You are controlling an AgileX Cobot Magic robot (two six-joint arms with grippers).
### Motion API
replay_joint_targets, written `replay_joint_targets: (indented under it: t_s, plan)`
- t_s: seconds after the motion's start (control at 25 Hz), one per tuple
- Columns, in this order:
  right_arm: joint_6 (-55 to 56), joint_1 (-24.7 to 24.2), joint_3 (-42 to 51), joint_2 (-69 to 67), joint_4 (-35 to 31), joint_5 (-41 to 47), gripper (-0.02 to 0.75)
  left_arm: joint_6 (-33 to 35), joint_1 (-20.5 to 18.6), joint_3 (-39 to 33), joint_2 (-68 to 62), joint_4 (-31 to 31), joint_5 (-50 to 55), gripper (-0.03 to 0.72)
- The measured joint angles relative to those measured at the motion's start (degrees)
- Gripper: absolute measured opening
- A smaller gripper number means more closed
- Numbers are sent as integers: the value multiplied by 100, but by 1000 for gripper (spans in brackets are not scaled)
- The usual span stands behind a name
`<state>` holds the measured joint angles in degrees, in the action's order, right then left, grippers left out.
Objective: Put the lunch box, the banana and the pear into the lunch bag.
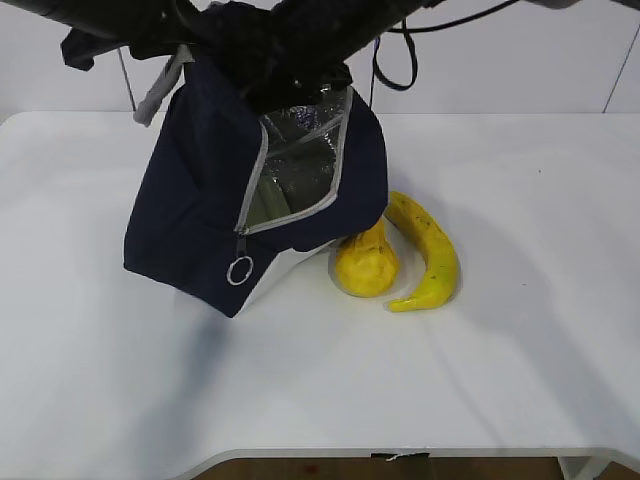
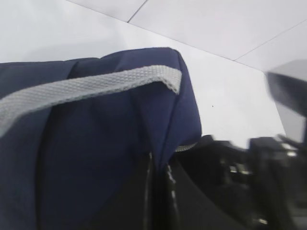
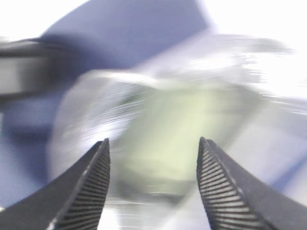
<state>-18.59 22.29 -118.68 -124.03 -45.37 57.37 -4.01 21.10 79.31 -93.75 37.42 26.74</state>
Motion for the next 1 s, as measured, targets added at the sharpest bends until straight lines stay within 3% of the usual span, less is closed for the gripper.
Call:
replay_joint_targets:
  t_s: [0.24, 0.4, 0.52, 0.76, 1.0]
  plan:
    - [559, 0, -1193, 0, 1407, 1204, 461, 0, -267, 0, 0, -166, 131, -5]
    - [1296, 0, -1744, 36, 2768, 1383, 461, 0, -431, 0, 0, -517, 209, -5]
    - [1473, 0, -1795, 85, 3385, 1416, 461, 0, -460, 0, 0, -787, 294, -5]
    - [1694, -20, -1386, 181, 3939, 1440, 461, 0, -460, 0, 0, -1102, 410, -5]
    - [1731, -43, -67, 477, 4537, 1440, 461, 0, -460, 0, 0, -1218, 421, -5]
